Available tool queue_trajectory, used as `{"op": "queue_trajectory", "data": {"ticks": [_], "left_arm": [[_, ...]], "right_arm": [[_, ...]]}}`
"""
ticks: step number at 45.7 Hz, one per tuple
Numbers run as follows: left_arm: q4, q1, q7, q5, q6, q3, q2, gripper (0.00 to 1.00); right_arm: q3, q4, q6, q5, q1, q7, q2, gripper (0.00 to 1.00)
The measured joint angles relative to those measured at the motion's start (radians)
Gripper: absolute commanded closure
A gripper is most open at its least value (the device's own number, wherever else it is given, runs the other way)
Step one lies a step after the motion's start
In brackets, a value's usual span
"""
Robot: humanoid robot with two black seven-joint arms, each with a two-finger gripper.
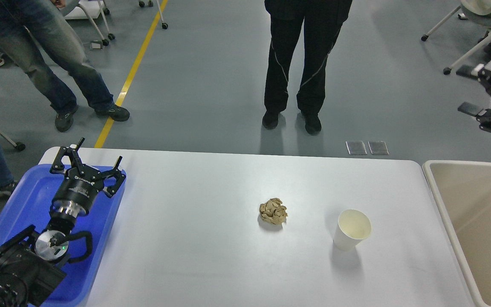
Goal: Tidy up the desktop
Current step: 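Raise the right gripper up and away from the bin, then lower the right gripper toward the white paper cup and close on its rim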
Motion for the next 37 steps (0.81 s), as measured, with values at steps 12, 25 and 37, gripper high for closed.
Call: {"op": "queue_trajectory", "data": {"ticks": [12, 25, 37], "left_arm": [[0.0, 0.0, 0.0, 0.0, 0.0, 0.0, 0.0, 0.0], [0.0, 0.0, 0.0, 0.0, 0.0, 0.0, 0.0, 0.0], [0.0, 0.0, 0.0, 0.0, 0.0, 0.0, -0.001, 0.0]], "right_arm": [[-0.065, 0.134, 0.058, -0.409, 0.059, 0.0, -0.042, 0.0], [-0.231, 0.261, 0.073, -0.661, 0.139, 0.0, -0.006, 0.0], [-0.322, 0.271, 0.073, -0.743, 0.175, -0.004, 0.085, 0.0]]}}
